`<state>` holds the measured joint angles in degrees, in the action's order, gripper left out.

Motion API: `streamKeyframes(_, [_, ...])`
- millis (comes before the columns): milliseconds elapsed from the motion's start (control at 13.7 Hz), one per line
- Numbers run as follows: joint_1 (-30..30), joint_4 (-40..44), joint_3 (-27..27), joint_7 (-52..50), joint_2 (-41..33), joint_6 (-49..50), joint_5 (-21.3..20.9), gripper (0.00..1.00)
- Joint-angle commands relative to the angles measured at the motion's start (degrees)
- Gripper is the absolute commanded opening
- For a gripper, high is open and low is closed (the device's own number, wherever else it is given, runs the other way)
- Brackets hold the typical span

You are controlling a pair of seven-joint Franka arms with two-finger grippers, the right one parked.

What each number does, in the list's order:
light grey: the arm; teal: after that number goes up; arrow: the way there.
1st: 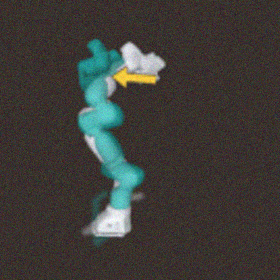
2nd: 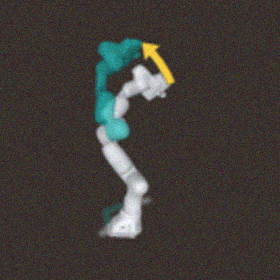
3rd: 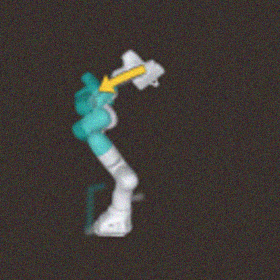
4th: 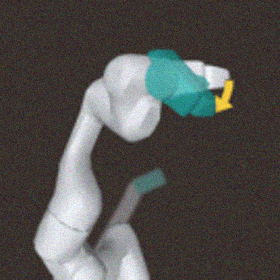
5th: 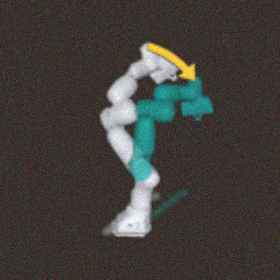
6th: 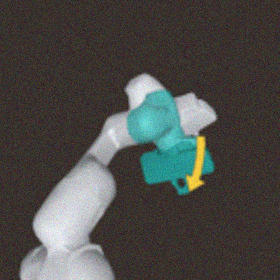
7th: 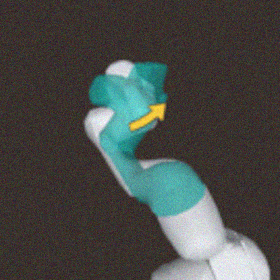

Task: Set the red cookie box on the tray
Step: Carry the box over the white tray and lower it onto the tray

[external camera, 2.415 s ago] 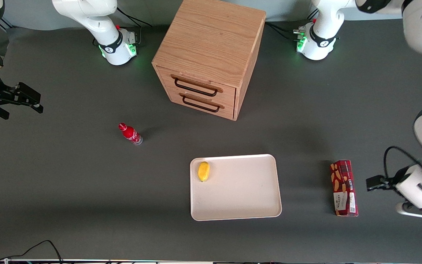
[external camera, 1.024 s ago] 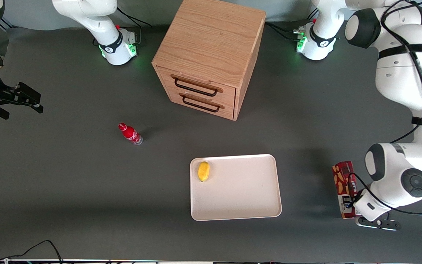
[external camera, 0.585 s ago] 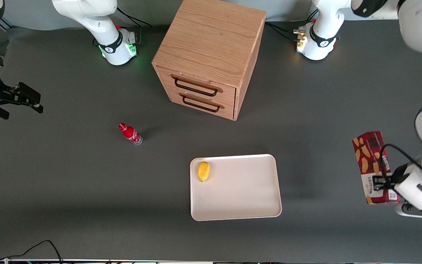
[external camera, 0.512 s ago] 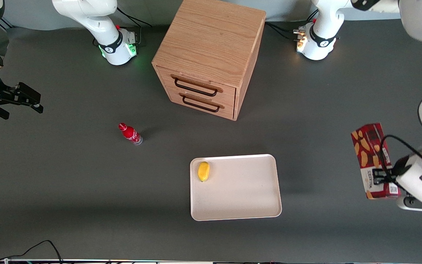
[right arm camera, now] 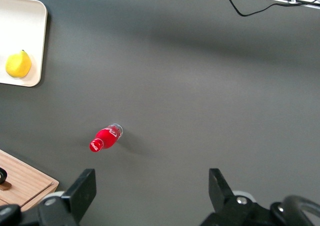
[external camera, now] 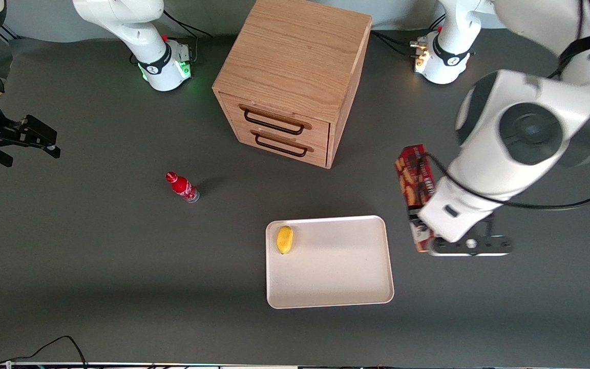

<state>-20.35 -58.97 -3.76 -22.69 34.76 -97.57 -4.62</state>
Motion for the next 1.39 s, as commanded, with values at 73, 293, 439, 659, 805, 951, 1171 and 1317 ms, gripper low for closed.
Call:
streamKeyframes(73, [-1.97,0.17,1.21,-0.96,9.42,-9.8,-2.5,0.0])
streamKeyframes(293, [-2.94,0.17,1.21,-2.62,16.1,-17.27,-4.34,0.0])
streamKeyframes(439, [-2.95,0.17,1.21,-3.5,19.8,-22.37,-5.4,0.0])
streamKeyframes(659, [-2.86,-0.27,1.21,-3.51,22.36,-25.81,-6.81,0.0])
streamKeyframes(805, [-2.77,-0.27,1.21,-3.07,23.68,-28.45,-6.9,0.0])
streamKeyframes(951, [-2.51,-0.27,1.21,-2.63,23.68,-28.73,-6.81,0.0])
streamKeyframes(1171, [-2.42,-0.27,1.21,-2.8,23.42,-28.73,-6.98,1.0])
streamKeyframes(1317, [-2.42,-0.27,1.21,-3.33,22.11,-27.42,-6.98,1.0])
